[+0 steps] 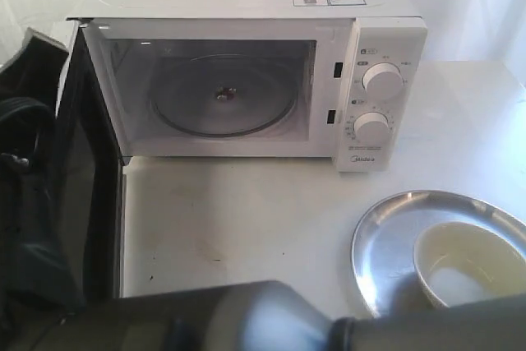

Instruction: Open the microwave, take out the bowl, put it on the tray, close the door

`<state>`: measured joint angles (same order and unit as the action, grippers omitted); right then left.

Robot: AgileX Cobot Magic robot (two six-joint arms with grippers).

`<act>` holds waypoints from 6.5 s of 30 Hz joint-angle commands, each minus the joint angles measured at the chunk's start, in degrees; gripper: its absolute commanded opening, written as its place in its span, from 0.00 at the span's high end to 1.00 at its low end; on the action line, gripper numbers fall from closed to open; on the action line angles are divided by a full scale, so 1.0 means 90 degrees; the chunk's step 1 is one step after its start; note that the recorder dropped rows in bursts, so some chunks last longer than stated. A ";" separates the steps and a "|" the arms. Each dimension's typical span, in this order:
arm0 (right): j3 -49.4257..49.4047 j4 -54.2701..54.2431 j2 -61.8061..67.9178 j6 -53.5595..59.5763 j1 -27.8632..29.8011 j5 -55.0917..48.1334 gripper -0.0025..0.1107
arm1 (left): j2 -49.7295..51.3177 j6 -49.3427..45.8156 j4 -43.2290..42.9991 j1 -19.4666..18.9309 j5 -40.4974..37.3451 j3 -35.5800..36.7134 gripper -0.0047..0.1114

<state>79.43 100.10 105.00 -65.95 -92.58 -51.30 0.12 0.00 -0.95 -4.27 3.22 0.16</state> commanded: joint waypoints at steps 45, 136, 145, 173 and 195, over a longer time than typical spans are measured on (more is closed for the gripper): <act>-0.3628 -0.0906 -0.5882 -0.1698 0.0784 0.6778 0.98 | -0.0013 0.0000 0.0050 0.0007 0.0023 -0.0018 0.96; -0.8825 -1.0805 -1.1482 0.7222 0.7881 0.6321 0.98 | -0.0013 0.0000 0.0050 0.0007 0.0023 -0.0018 0.96; -0.8825 -1.0805 -1.1482 0.7328 0.7881 0.6183 0.98 | -0.0013 0.0000 0.0050 0.0007 0.0023 -0.0018 0.96; -0.8825 -1.0805 -1.1482 0.7292 0.7881 0.6141 0.98 | -0.0013 0.0000 0.0050 0.0007 0.0023 -0.0018 0.96; -0.8825 -1.0805 -1.1482 0.7292 0.7881 0.6141 0.98 | -0.0013 0.0000 0.0050 0.0007 0.0023 -0.0018 0.96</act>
<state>0.31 3.10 1.97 -0.66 -21.94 4.07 0.12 0.00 -0.95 -4.27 3.22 0.16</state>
